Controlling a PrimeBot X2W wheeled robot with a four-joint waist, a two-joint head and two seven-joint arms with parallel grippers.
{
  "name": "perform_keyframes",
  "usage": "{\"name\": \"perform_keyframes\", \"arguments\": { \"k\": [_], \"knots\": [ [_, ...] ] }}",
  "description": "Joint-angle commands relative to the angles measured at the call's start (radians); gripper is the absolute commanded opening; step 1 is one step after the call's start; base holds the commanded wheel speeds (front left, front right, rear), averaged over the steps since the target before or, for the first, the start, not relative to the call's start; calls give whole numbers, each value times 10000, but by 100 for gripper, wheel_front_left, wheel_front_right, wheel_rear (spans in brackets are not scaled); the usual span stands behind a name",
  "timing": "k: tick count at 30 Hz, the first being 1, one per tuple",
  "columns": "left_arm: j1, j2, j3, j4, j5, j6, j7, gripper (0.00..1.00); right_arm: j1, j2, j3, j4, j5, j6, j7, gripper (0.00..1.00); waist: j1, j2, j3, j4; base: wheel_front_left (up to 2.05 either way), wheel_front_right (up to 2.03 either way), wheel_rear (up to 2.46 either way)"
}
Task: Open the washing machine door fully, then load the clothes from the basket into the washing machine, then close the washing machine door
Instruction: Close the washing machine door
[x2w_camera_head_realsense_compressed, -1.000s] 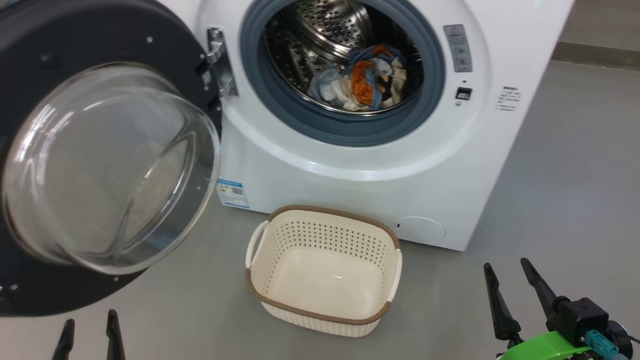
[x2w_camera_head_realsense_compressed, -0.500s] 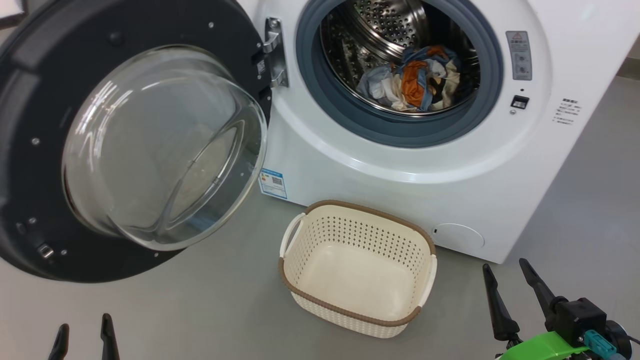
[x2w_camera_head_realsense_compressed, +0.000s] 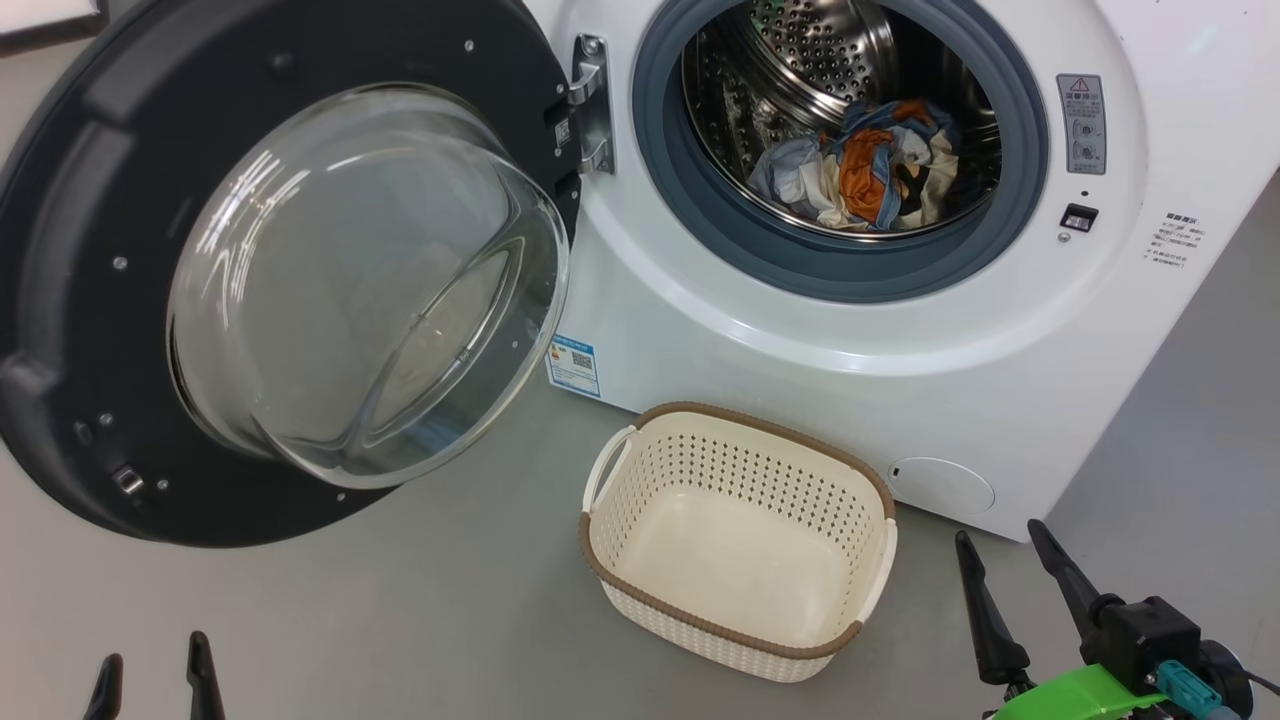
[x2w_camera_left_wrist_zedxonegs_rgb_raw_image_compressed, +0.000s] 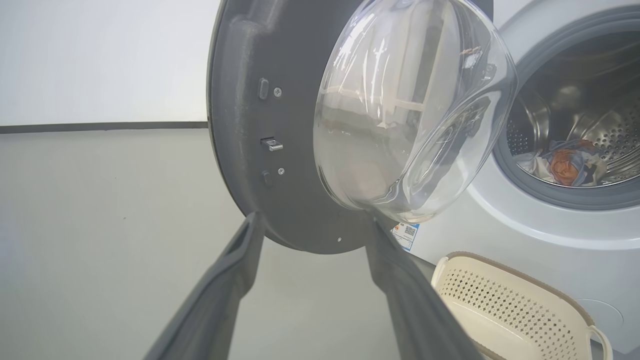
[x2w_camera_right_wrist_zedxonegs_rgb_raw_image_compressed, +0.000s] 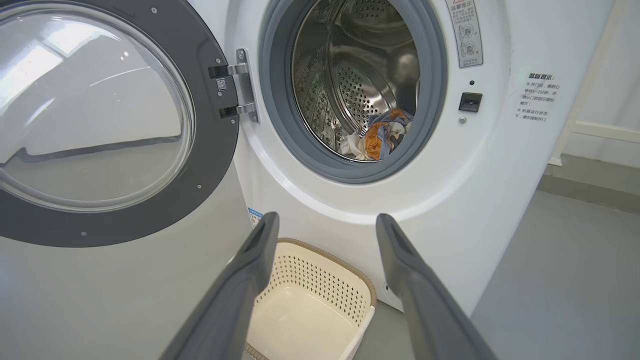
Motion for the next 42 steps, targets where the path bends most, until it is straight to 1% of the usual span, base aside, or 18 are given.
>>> {"name": "perform_keyframes", "arguments": {
  "k": [1,14,25,27,28,29,30,38,40,42],
  "knots": [
    [-383,91,375,-179,-81,49,-63,100,-394,-50,304,-206,-92,23,-49,100,0,0,0,-1,0,0,0],
    [-340,91,373,-199,-195,209,-63,100,-510,-50,371,-119,-193,23,-49,100,0,0,76,35,0,0,0],
    [-334,91,334,-224,-247,229,-63,100,-476,-50,323,-90,-135,23,-49,100,0,0,78,24,0,0,0],
    [-329,91,301,-227,-208,175,-63,100,-462,-50,318,-99,-128,23,-49,100,0,0,79,21,0,0,0],
    [-322,91,276,-211,-183,128,-63,71,-456,-50,319,-101,-123,23,-49,100,0,0,79,20,0,0,0],
    [-327,91,277,-212,-194,107,-63,19,-452,-50,319,-104,-115,23,-49,100,0,0,81,20,0,0,0],
    [-330,91,274,-221,-184,85,-63,0,-450,-50,319,-106,-111,23,-49,100,0,0,82,20,0,0,0],
    [-341,91,291,-208,-189,60,-63,0,-432,-50,290,-110,-93,23,-49,100,0,0,88,15,0,0,0],
    [-371,91,332,-194,-341,61,-63,0,-426,-50,281,-115,-79,23,-49,100,0,0,88,13,0,0,0],
    [-464,91,474,-170,-787,67,-63,0,-419,-50,271,-123,-62,23,-49,100,0,0,98,15,0,0,0]
  ]
}}
